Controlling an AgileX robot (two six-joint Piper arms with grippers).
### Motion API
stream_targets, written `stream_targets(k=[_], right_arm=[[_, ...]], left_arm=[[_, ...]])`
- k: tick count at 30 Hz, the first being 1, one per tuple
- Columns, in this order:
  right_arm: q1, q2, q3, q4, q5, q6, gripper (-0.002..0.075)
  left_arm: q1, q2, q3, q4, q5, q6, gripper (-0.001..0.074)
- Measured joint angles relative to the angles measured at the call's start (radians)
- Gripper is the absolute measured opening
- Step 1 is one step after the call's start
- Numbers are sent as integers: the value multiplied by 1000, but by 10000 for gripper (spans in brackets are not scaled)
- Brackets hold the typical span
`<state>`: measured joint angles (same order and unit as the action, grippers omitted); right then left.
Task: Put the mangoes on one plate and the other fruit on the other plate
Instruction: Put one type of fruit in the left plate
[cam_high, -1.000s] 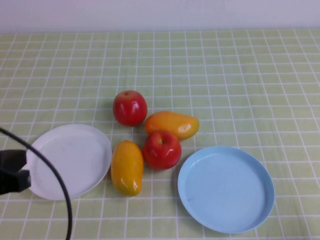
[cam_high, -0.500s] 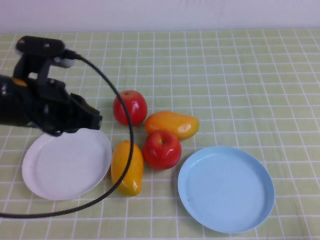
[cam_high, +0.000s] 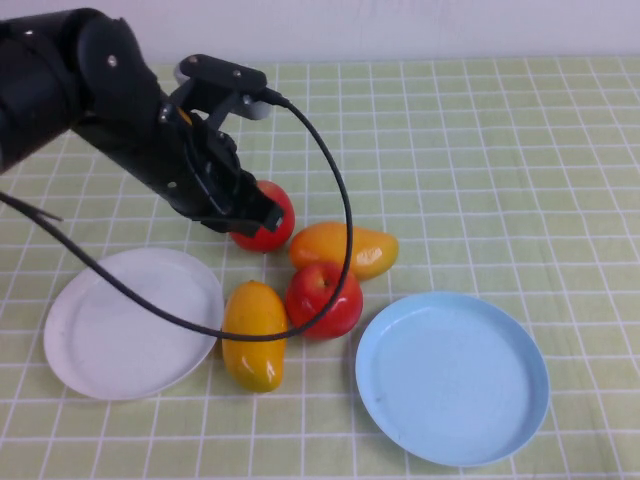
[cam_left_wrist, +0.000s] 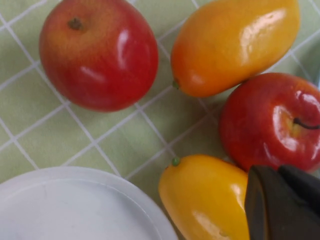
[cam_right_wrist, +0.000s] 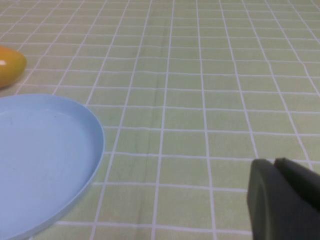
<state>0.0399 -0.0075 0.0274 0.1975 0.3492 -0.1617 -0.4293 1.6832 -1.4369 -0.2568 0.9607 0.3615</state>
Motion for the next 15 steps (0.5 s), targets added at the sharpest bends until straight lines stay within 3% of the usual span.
stream_targets(k=[11,13,15], right_arm=[[0,0,0,0,0,0,-16],[0,0,0,0,0,0,-17],[0,0,0,0,0,0,-16]], left_arm=[[-173,101,-67,101,75,-9,2],[-183,101,-67,97,80,11,24],[-183,101,-67,97,80,20,98]])
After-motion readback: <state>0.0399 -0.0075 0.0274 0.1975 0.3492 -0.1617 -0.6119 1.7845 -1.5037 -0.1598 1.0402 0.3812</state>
